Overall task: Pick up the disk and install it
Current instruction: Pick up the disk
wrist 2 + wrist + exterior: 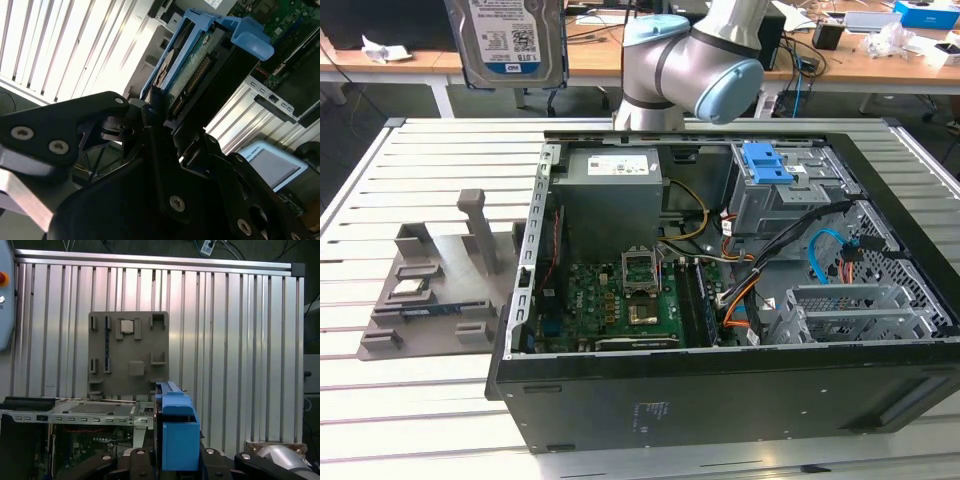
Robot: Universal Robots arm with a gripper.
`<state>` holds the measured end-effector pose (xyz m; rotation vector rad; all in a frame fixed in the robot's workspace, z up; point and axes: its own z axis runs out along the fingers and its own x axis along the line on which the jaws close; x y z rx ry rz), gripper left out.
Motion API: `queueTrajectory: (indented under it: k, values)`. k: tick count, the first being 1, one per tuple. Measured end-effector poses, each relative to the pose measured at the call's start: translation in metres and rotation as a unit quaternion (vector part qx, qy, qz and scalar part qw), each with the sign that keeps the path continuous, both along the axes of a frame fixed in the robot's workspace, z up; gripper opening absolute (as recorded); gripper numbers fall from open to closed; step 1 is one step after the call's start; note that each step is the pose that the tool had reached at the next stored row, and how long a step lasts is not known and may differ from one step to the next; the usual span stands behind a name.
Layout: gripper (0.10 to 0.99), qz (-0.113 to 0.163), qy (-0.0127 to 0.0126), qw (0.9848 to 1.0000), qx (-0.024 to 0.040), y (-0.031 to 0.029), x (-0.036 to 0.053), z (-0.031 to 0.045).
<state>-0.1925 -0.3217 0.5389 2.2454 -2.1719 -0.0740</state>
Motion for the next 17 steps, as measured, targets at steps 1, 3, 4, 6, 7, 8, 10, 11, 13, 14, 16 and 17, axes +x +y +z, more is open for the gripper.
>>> queueTrajectory:
  k: [1,3,4,6,7,8,10,11,13,14,16,17]
  values:
    - [0.365,0.000,0.0000,1.0000,0.0000,0.0000,0.0037,0.0001]
    - [0.365,0.000,0.0001,1.0000,0.0000,0.0000,0.0174,0.0001]
    - [0.365,0.000,0.0001,1.0000,0.0000,0.0000,0.0251,0.0001]
    - [0.365,0.000,0.0000,1.0000,0.0000,0.0000,0.0380,0.0000]
    - [0.365,0.000,0.0000,1.0000,0.0000,0.0000,0.0441,0.0000]
    - [0.365,0.000,0.0000,1.0000,0.0000,0.0000,0.0475,0.0000]
    - [0.365,0.000,0.0000,1.0000,0.0000,0.0000,0.0542,0.0000]
    - [0.365,0.000,0.0000,1.0000,0.0000,0.0000,0.0577,0.0000]
    - [0.365,0.000,0.0000,1.0000,0.0000,0.0000,0.0699,0.0001]
    - [0.365,0.000,0.0000,1.0000,0.0000,0.0000,0.0743,0.0001]
    - [0.365,0.000,0.0000,1.0000,0.0000,0.0000,0.0863,0.0001]
    - [0.365,0.000,0.0001,1.0000,-0.0001,0.0000,0.0920,0.0001]
